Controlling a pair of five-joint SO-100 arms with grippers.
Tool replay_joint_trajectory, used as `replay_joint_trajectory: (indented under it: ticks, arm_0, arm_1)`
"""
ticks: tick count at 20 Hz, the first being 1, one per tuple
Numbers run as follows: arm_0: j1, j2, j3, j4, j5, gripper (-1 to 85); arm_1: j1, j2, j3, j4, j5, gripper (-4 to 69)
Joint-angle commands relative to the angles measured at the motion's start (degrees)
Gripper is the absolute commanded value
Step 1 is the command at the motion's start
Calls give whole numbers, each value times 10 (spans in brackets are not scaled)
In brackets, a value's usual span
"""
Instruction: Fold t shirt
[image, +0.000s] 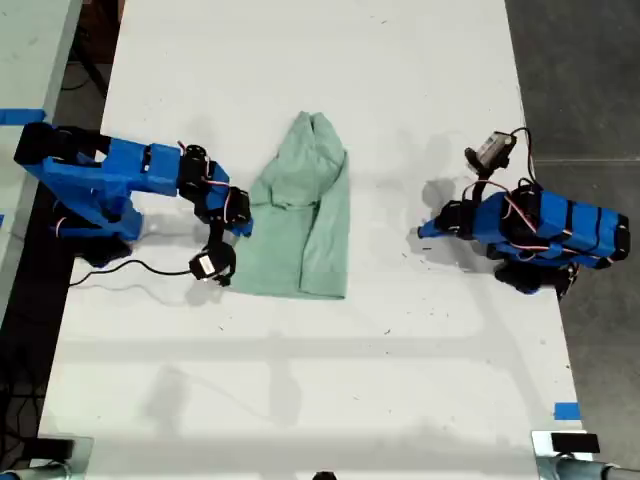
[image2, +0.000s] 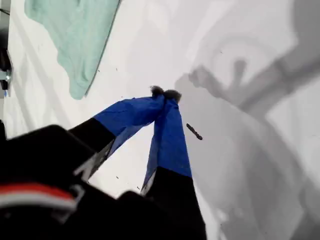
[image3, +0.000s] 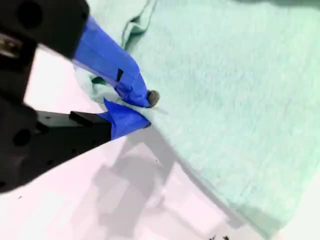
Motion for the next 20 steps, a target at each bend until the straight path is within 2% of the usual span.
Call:
replay_joint_trajectory:
  ticks: [1,4,9,11,13,16,20]
  arm_0:
    - [27,22,-138,42,17,-1]
    - [26,-68,-269,69,43,-1]
    - [16,-352,-539,121,73,9]
    - [12,-422,-601,115,74,152]
    - [4,-438,-602,104,72,217]
    - [-15,-416,-602,115,87,210]
    - [-52,-304,-599,164,109,143]
  arm_1:
    - [2,10,32,1,1,-22]
    - [2,10,32,1,1,-22]
    - [2,10,32,1,1,-22]
    - [1,10,32,1,1,-22]
    - [0,10,32,1,0,-22]
    - [0,10,32,1,-1,-22]
    - [0,10,32,1,-1,-22]
